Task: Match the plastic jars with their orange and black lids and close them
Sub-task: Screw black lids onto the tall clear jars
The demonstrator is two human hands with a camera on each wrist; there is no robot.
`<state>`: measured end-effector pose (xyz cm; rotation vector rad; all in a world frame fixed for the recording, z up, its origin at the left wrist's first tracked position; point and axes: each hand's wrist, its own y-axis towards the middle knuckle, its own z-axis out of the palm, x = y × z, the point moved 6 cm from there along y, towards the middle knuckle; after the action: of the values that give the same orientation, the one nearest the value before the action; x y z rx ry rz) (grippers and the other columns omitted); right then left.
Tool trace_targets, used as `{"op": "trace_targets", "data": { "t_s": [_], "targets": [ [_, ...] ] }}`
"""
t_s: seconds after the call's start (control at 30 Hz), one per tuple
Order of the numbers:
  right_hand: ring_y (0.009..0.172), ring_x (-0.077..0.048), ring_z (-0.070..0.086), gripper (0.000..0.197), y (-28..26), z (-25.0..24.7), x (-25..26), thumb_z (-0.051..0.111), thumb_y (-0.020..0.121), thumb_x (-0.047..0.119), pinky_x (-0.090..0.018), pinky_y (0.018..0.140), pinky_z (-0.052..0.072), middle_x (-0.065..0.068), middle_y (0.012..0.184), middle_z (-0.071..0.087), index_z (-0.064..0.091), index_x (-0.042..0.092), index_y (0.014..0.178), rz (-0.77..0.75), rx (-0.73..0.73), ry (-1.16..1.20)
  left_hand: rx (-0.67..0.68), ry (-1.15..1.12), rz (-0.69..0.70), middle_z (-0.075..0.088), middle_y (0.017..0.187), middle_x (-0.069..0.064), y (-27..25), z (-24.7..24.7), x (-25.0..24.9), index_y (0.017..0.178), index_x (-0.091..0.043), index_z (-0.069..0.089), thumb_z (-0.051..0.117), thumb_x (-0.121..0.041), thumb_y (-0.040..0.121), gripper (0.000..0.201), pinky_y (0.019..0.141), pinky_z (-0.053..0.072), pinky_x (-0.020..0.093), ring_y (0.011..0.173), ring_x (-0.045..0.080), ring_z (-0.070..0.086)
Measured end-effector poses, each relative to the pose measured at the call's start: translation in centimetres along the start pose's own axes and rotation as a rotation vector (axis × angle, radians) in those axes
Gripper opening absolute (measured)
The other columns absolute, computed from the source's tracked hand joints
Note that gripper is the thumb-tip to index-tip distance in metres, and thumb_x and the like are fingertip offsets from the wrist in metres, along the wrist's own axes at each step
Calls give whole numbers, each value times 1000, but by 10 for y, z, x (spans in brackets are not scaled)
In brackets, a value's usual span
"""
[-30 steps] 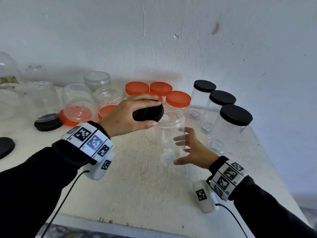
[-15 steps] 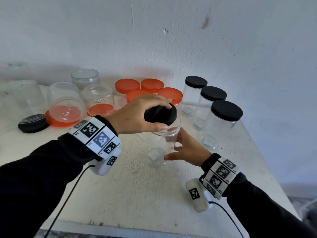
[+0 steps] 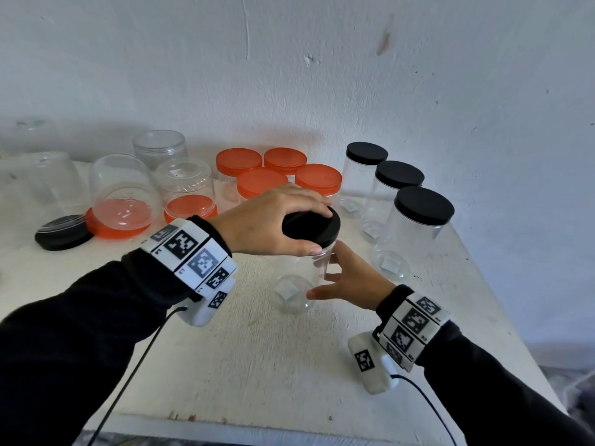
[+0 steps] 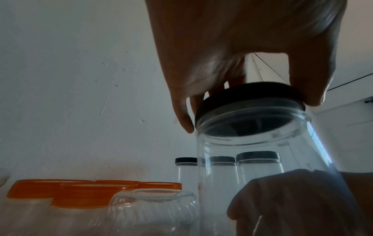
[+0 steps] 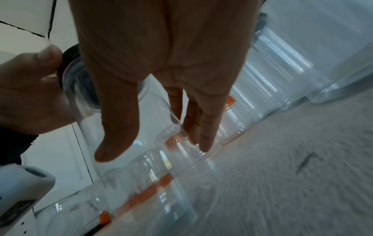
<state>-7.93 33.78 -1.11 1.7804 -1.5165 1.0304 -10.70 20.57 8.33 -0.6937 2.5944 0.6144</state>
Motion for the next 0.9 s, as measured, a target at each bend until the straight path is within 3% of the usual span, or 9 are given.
{"op": "trace_targets", "data": {
  "t_s": [0.13,0.2,0.27,0.37,0.47,0.53,0.63,0.77,0.9],
  "targets": [
    [121,-11,44,89,-2,-18,14,84,63,22,-30,102,42,1,134,39,31,21,135,-29,51,14,-55,-125,-93,31,145,-13,-14,4,12,138,-37,30,66,-71,55,97,106,24,21,133,1,26],
    [120,-11,47,92,-4,-42,35,84,57,30,-34,101,44,3,130,43,33,23,133,-81,-6,73,-122,-298,-177,29,145,-15,-25,8,21,140,-37,21,67,-76,47,111,100,27,10,131,-6,28],
    [117,-9,51,83,-8,-64,62,85,58,34,-33,96,48,6,126,48,39,27,127,-143,-54,82,-191,-429,-247,30,142,-20,-34,15,29,142,-33,18,74,-71,43,119,94,33,4,126,-14,30],
    [113,-2,53,69,-11,-74,99,77,63,41,-29,96,48,13,125,52,44,33,123,-190,13,-133,-240,-529,-315,35,131,-25,-39,27,33,138,-34,22,85,-46,49,110,91,37,8,120,-15,35],
    [117,-4,47,74,-6,-58,121,75,71,40,-20,96,40,15,134,45,39,30,134,-194,142,-488,-288,-584,-324,42,131,-13,-38,36,31,129,-36,28,86,-27,55,94,93,40,14,121,-3,40],
    [120,-7,43,79,0,-45,128,73,73,45,-19,96,35,12,137,41,34,27,139,-207,205,-685,-327,-592,-335,45,129,-11,-37,39,31,127,-34,30,86,-28,53,93,92,40,10,119,-1,43],
    [121,-12,41,83,8,-32,134,72,71,51,-30,102,36,6,134,44,32,27,140,-215,244,-857,-334,-592,-386,49,126,-9,-37,43,34,130,-26,34,84,-32,53,92,86,36,7,116,3,46],
    [113,-15,42,76,12,-26,140,75,72,41,-35,98,40,3,121,46,37,31,136,-203,285,-927,-321,-610,-395,52,127,-7,-38,44,36,132,-21,38,81,-35,53,90,90,34,11,118,6,46],
    [114,-14,40,78,9,-25,143,76,73,26,-34,97,41,3,122,40,35,37,138,-186,355,-897,-298,-633,-382,52,127,-9,-37,42,33,128,-28,40,78,-38,50,87,90,33,10,119,4,46]
  ]
}}
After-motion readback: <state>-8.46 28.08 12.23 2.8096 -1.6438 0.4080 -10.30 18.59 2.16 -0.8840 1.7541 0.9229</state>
